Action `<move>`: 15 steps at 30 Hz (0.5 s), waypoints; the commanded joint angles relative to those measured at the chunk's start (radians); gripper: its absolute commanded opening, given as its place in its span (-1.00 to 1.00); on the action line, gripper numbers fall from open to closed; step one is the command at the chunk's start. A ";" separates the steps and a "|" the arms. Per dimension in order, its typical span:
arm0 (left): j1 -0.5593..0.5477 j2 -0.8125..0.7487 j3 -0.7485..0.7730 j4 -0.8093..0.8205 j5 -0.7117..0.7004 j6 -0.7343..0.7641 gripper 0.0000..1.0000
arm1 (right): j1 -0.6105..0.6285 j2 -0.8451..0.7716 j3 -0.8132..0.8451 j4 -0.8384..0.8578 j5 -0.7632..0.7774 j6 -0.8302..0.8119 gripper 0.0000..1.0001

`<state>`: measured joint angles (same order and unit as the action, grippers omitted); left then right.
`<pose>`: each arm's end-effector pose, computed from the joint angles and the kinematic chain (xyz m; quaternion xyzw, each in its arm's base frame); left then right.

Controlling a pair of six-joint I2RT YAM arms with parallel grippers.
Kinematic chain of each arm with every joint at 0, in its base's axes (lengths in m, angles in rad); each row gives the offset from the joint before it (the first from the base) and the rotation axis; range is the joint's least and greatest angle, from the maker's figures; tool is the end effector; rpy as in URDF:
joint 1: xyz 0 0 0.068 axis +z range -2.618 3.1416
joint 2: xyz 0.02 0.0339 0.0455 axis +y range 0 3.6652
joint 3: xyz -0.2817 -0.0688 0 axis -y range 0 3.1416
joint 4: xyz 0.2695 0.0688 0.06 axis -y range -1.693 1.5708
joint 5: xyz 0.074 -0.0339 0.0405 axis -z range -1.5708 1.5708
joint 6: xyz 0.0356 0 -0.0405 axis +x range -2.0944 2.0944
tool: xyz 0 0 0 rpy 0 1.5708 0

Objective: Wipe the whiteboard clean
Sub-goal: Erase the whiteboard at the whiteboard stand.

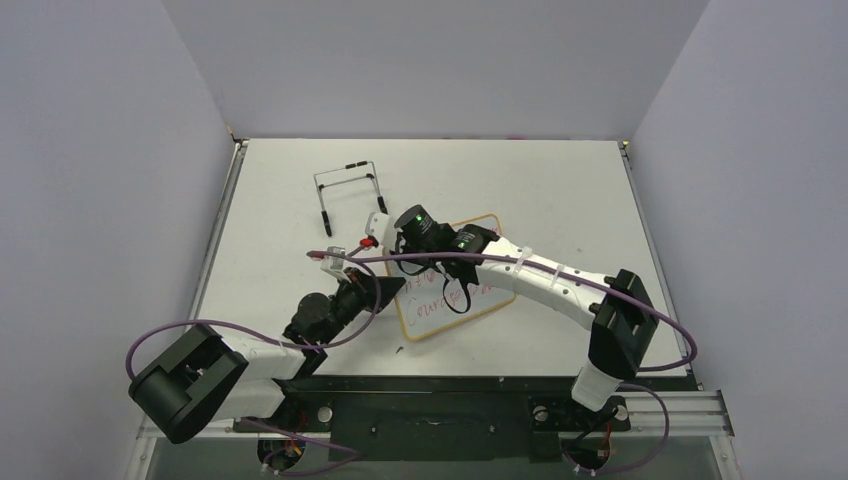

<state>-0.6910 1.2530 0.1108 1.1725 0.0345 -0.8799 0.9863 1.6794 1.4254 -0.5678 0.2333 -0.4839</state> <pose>0.1596 -0.1336 0.1642 -0.0533 0.6943 -0.5160 0.4989 0.2278 0.3294 0.3043 -0.5884 0.7142 -0.0146 0.3788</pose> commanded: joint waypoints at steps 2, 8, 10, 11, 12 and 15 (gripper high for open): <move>-0.011 -0.003 0.029 0.127 0.089 0.050 -1.00 | 0.006 -0.027 -0.056 0.016 -0.102 -0.017 -1.00; -0.011 0.012 0.034 0.141 0.106 0.059 -1.00 | 0.088 -0.037 -0.071 -0.017 -0.184 -0.054 -1.00; -0.011 0.013 0.032 0.140 0.110 0.065 -1.00 | 0.085 -0.026 -0.037 -0.021 -0.180 -0.029 -1.00; -0.011 0.013 0.031 0.139 0.111 0.067 -1.00 | 0.080 -0.021 -0.011 -0.020 -0.166 -0.016 -1.00; -0.011 0.012 0.031 0.135 0.112 0.070 -1.00 | 0.066 -0.012 0.001 -0.014 -0.159 0.009 -1.00; -0.011 0.016 0.031 0.134 0.114 0.073 -1.00 | 0.026 -0.002 0.037 0.015 -0.093 0.058 -1.00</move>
<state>-0.6907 1.2720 0.1108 1.1885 0.0502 -0.8749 1.0496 1.6550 1.3903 -0.6094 0.1234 -0.4953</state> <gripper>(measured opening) 0.051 0.218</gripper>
